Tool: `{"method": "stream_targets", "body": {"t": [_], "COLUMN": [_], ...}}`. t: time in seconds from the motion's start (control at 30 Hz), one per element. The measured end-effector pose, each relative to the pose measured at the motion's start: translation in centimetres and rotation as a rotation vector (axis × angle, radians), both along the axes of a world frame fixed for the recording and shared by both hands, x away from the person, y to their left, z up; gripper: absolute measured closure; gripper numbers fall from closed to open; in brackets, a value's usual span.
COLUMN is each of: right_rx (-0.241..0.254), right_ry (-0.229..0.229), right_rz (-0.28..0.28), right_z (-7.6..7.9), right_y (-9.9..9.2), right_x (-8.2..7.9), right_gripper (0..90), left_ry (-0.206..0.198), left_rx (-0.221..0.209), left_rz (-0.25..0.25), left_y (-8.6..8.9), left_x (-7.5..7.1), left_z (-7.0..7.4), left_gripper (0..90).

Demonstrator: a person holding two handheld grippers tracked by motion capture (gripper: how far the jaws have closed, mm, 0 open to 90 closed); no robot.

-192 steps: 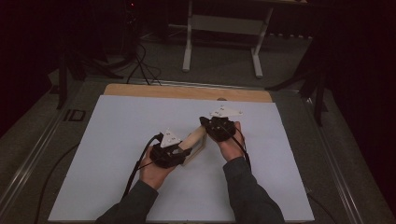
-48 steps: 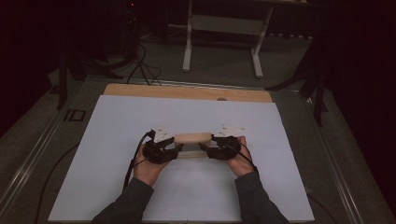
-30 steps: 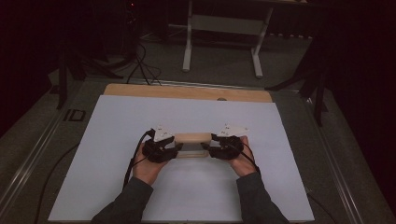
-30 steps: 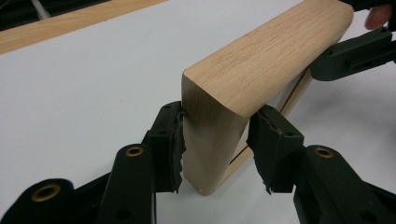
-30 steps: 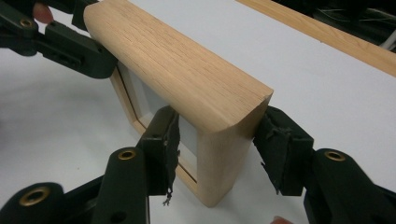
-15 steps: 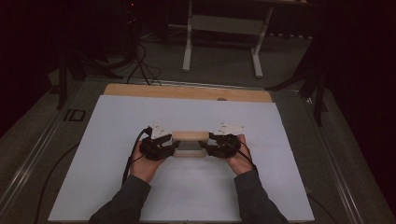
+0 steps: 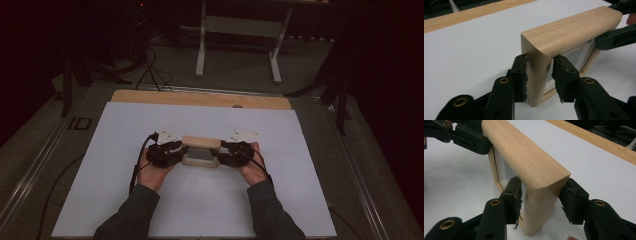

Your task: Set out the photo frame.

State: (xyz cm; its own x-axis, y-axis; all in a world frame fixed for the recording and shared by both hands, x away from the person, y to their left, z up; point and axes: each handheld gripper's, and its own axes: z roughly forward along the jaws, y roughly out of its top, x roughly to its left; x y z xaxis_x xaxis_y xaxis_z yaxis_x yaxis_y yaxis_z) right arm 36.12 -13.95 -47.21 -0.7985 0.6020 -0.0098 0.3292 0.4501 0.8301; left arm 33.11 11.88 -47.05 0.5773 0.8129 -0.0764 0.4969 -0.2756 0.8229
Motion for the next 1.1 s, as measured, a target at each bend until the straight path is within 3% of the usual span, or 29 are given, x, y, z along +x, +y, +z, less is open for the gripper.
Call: {"method": "stream_targets", "body": {"t": [0.23, 0.43, 0.67, 0.83, 1.1], "right_rx": [-0.018, -0.022, -0.039, -0.030, -0.011], "right_ry": [-0.025, -0.031, -0.034, -0.027, -0.021], "right_rz": [0.011, 0.025, 0.029, 0.015, 0.010], "right_z": [0.0, 0.0, 0.1, 0.2, 0.2], "right_y": [0.0, 0.1, 0.0, -0.8, -1.1], "right_x": [-0.1, -0.2, -0.4, -0.4, -0.2], "right_gripper": [52.8, 50.9, 48.8, 47.4, 54.8], "left_ry": [0.037, 0.033, 0.013, -0.004, -0.020], "left_rx": [-0.031, -0.077, -0.076, -0.037, -0.011], "left_rz": [-0.055, -0.088, -0.128, -0.135, -0.141], "left_y": [0.2, 0.6, 0.6, 0.5, 0.2], "left_x": [0.7, 1.3, 1.6, 1.3, 0.9], "left_z": [-0.6, -0.7, -0.9, -0.8, -0.5], "left_gripper": [50.4, 45.8, 45.2, 48.0, 53.9]}}
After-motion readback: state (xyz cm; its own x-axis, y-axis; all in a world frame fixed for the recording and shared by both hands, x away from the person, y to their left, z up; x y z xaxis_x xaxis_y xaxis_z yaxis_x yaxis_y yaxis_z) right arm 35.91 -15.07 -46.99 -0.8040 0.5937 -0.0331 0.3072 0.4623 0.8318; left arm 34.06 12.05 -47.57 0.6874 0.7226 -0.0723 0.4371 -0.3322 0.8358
